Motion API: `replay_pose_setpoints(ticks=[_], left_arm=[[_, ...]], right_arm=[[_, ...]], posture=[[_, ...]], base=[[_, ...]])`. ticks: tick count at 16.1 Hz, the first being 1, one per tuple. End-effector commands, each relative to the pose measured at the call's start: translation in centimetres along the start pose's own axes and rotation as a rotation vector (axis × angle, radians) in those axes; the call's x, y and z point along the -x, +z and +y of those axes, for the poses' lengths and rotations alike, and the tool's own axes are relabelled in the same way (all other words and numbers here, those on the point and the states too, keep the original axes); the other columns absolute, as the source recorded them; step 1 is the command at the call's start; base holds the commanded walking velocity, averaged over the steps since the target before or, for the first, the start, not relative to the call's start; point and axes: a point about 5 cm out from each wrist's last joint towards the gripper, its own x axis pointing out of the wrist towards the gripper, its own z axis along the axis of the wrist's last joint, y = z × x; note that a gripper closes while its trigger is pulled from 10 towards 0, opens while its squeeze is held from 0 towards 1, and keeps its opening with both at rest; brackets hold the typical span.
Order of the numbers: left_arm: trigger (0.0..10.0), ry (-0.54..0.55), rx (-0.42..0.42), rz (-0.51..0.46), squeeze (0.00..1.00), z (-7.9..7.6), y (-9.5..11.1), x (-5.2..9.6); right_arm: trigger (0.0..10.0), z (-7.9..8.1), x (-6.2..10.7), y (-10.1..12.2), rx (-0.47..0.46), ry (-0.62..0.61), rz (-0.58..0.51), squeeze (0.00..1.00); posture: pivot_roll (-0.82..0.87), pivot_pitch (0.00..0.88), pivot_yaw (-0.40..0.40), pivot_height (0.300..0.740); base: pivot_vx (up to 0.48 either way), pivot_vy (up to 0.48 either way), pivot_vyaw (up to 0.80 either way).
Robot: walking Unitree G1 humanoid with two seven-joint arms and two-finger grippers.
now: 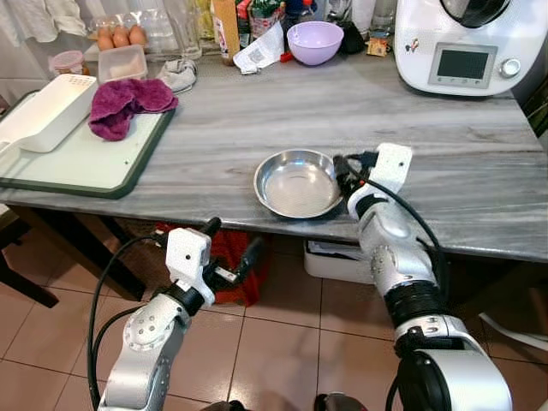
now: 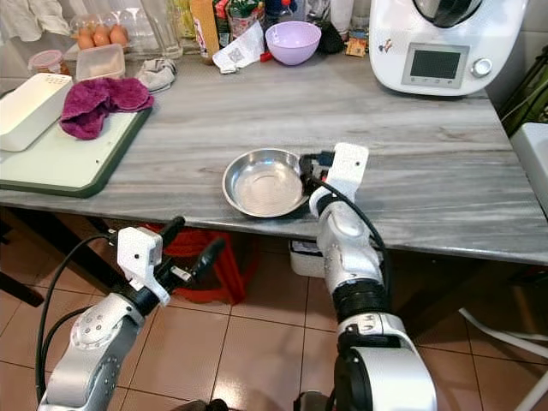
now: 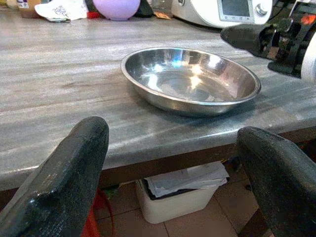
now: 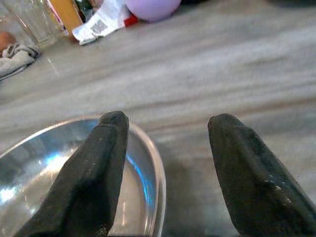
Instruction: Setting the table
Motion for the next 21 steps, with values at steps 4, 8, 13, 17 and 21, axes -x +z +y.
replay_pose_setpoints(ticks=[4, 8, 13, 17, 21], left_arm=[[10.0, 0.001, 0.003, 0.013, 0.00, -0.2, -0.6, -0.1], [10.0, 0.033, 0.011, -0.001, 0.00, -0.1, -0.5, -0.2], [10.0, 0.097, 0.013, 0.004, 0.00, 0.2, -0.7, 0.0], [10.0, 0.222, -0.014, 0.017, 0.00, 1.3, -0.7, 0.3], [10.0, 0.332, -0.051, 0.032, 0.00, 2.8, -0.8, 0.8]], right_arm=[[10.0, 0.1, 0.3, 0.9, -0.004, 0.010, -0.042, 1.00], [10.0, 1.5, 1.4, 4.9, 0.045, 0.096, -0.192, 1.00], [10.0, 2.7, 5.1, 6.8, 0.175, 0.219, -0.268, 1.00], [10.0, 0.6, 8.0, 5.6, 0.261, 0.127, -0.216, 0.00], [10.0, -2.2, 10.4, 3.2, 0.343, 0.020, -0.123, 0.00]], posture=[[-0.13, 0.169, 0.040, 0.740], [-0.14, 0.169, 0.038, 0.740], [-0.14, 0.171, 0.038, 0.740], [-0.15, 0.170, 0.042, 0.740], [-0.15, 0.168, 0.044, 0.740]], base=[[0.000, 0.000, 0.00], [0.000, 0.000, 0.00], [0.000, 0.000, 0.00], [0.000, 0.000, 0.00], [0.000, 0.000, 0.00]])
